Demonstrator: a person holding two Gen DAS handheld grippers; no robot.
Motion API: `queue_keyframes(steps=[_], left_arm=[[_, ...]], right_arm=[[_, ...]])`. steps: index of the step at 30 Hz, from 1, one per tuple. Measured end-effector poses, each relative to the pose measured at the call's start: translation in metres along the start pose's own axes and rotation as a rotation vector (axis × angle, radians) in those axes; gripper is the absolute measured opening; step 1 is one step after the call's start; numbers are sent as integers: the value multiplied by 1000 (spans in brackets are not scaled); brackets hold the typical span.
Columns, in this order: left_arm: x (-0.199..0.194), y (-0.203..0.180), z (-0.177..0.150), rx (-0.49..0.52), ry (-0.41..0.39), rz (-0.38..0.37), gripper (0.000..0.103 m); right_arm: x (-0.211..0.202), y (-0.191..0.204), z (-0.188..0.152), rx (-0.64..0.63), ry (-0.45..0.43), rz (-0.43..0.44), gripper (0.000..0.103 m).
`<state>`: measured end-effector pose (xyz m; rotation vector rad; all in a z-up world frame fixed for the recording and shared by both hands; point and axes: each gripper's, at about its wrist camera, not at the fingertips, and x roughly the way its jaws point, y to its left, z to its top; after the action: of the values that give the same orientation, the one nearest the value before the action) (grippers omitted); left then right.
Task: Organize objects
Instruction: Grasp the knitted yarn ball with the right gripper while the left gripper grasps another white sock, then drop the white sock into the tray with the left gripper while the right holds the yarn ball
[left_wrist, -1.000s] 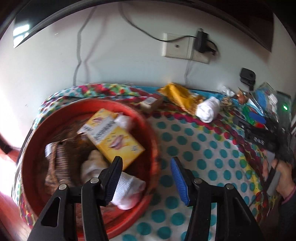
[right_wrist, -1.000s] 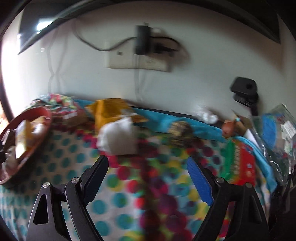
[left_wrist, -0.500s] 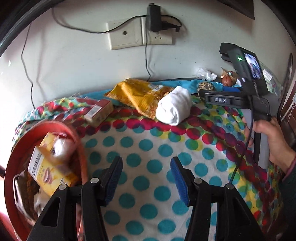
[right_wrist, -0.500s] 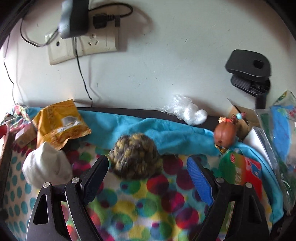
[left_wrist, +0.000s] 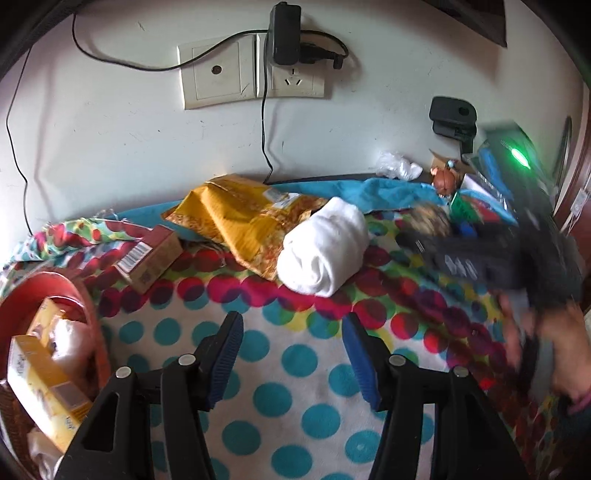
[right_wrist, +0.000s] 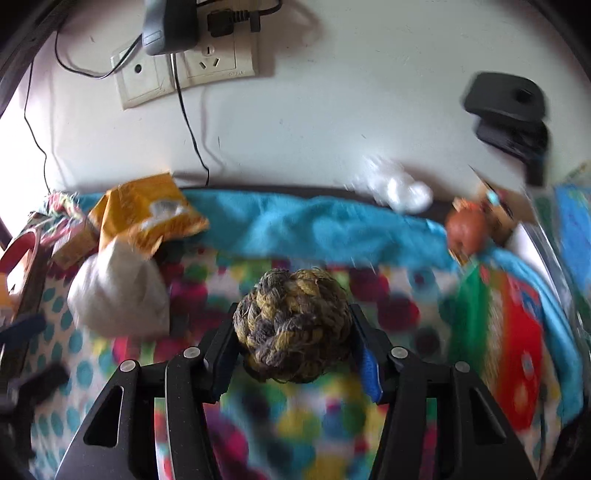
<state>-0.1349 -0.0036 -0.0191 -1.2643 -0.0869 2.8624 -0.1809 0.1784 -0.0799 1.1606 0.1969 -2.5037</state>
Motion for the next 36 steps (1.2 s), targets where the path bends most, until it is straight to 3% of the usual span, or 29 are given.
queue_keyframes(steps=[7,9,13,23,25,27,28,29,32,36], left_arm=[[15,-5,14,-12,-20,-21,63],[17,-10,20,17,-41,-10,63],[28,-19,29,82,-55,12,66],[63,-22,29,66,24,27,66],[59,-21,29,54,2,8,66],[57,-22,28,53,-10,19,58],[55,-22,28,56,-19,17,47],[54,-24,28,62,-24,21,42],[50,-29,27,84,-39,10,36],[37,-36,23,110,-93,7,36]], right_arm=[[-21,11,-34,-40,11,-44,52],[-18,21,-31,-68,19,-79,52],[-16,18,-29,-59,29,-64,52],[-19,15,-30,-63,42,-57,52],[-18,10,-30,-65,40,-62,52],[-18,11,-30,-66,40,-66,52],[-18,13,-30,-69,39,-72,52],[-17,14,-30,-73,38,-77,52],[-16,16,-28,-80,36,-86,52],[-17,17,-28,-80,36,-86,52]])
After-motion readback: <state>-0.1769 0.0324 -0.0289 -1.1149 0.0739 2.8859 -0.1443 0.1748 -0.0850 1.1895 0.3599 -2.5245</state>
